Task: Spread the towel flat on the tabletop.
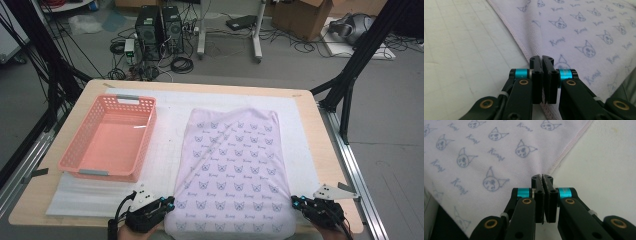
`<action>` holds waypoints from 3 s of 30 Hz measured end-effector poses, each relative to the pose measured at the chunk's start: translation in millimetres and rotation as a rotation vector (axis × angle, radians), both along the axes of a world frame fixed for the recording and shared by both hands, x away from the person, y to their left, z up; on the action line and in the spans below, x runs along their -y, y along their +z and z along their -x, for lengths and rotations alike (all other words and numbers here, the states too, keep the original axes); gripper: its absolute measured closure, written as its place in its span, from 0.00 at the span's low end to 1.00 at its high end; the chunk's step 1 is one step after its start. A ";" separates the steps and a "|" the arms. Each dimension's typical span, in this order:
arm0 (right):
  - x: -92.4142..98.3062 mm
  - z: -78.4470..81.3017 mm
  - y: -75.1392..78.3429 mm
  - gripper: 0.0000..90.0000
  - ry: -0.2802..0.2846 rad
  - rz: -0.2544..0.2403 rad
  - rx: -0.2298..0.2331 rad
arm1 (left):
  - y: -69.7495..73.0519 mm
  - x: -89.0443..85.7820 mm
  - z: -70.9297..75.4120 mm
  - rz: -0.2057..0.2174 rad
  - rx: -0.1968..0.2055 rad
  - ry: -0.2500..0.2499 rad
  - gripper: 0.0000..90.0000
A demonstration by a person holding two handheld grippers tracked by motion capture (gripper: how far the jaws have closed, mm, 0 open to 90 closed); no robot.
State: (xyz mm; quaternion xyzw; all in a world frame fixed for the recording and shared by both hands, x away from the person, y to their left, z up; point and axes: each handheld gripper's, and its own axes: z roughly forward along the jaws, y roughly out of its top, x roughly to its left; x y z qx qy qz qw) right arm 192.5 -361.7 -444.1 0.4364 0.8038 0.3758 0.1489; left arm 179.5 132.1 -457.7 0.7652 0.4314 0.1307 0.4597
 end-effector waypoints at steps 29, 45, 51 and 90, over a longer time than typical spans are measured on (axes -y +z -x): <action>-5.3 -10.4 3.6 0.57 -0.041 -0.100 0.050 | 25.5 12.5 -102.7 0.010 -0.012 0.060 0.48; 3.1 -8.7 1.2 0.56 -0.066 -0.106 0.039 | 8.4 45.5 -124.0 -0.173 0.018 0.054 0.61; 1.4 -9.8 0.9 0.56 -0.056 -0.101 0.040 | 9.1 40.0 -121.5 -0.187 0.027 0.111 0.96; -0.9 -30.8 1.1 0.69 -0.143 -0.071 0.029 | 11.2 4.2 -45.3 0.031 0.003 0.027 0.60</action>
